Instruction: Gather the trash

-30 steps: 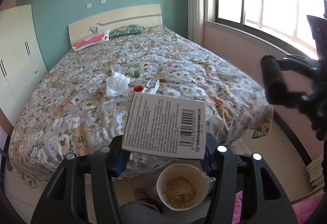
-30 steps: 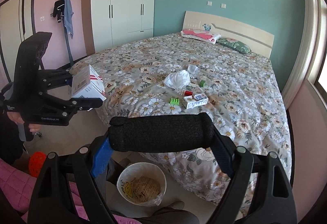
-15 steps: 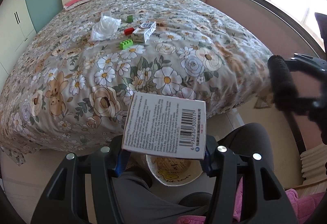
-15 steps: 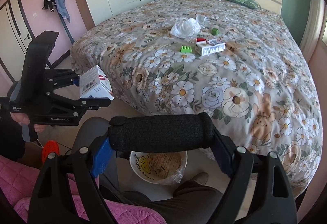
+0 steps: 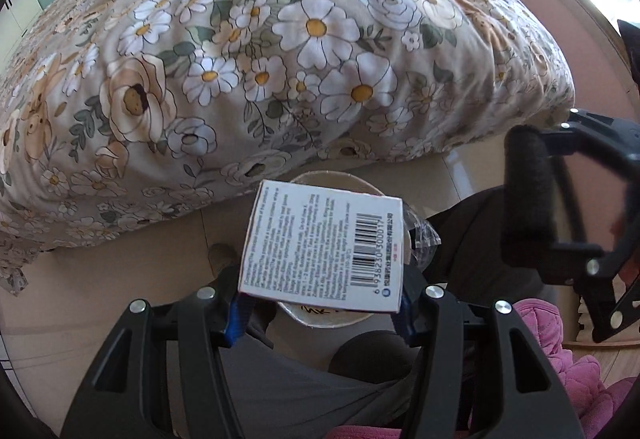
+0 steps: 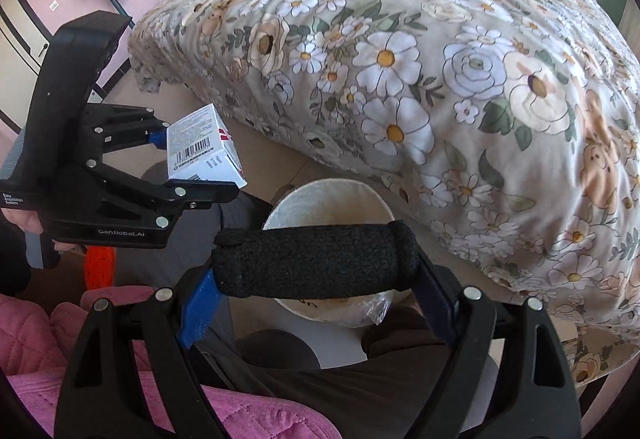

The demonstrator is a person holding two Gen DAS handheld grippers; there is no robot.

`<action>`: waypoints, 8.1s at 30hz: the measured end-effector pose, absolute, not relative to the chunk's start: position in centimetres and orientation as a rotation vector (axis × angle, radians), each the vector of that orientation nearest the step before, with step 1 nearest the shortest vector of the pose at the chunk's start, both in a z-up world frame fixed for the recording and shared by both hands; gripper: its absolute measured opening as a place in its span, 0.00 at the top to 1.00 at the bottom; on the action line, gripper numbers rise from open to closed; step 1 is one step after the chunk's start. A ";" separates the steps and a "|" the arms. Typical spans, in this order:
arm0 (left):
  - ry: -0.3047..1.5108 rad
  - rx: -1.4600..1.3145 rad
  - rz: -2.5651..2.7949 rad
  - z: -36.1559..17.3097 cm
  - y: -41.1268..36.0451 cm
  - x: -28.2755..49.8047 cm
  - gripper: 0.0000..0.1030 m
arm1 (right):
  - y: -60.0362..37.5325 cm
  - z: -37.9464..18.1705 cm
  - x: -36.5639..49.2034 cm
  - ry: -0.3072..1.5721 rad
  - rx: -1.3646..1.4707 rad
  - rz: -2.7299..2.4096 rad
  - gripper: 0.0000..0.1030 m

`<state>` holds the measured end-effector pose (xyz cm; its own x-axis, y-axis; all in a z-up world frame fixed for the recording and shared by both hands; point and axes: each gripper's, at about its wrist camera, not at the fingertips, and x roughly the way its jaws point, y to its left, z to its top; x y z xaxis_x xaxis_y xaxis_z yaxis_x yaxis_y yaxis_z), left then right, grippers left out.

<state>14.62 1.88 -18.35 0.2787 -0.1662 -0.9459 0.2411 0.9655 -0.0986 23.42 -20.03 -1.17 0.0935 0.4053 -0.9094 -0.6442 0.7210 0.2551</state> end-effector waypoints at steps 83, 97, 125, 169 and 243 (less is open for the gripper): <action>1.692 -0.295 -0.122 -44.2 4.0 21.2 0.28 | -13.0 -28.1 25.9 1.647 -0.342 0.734 0.07; 1.559 -0.260 -0.080 -36.8 5.3 20.7 0.28 | -13.8 -24.1 26.0 1.608 -0.362 0.696 0.07; 1.032 0.162 -0.126 -8.9 5.0 21.8 0.20 | -18.1 8.5 32.4 1.047 -0.425 0.579 0.07; 0.999 0.205 -0.404 -15.4 7.5 45.4 0.20 | -8.2 -3.0 66.0 1.382 0.139 0.125 0.07; 0.576 0.243 -0.004 19.8 1.7 23.6 0.77 | -17.0 37.8 36.4 0.682 -0.344 0.446 0.53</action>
<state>23.60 1.72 19.77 0.8393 0.0638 -0.5399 0.0716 0.9715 0.2260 36.44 -17.01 37.85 0.6891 0.2802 -0.6683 -0.4998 0.8515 -0.1584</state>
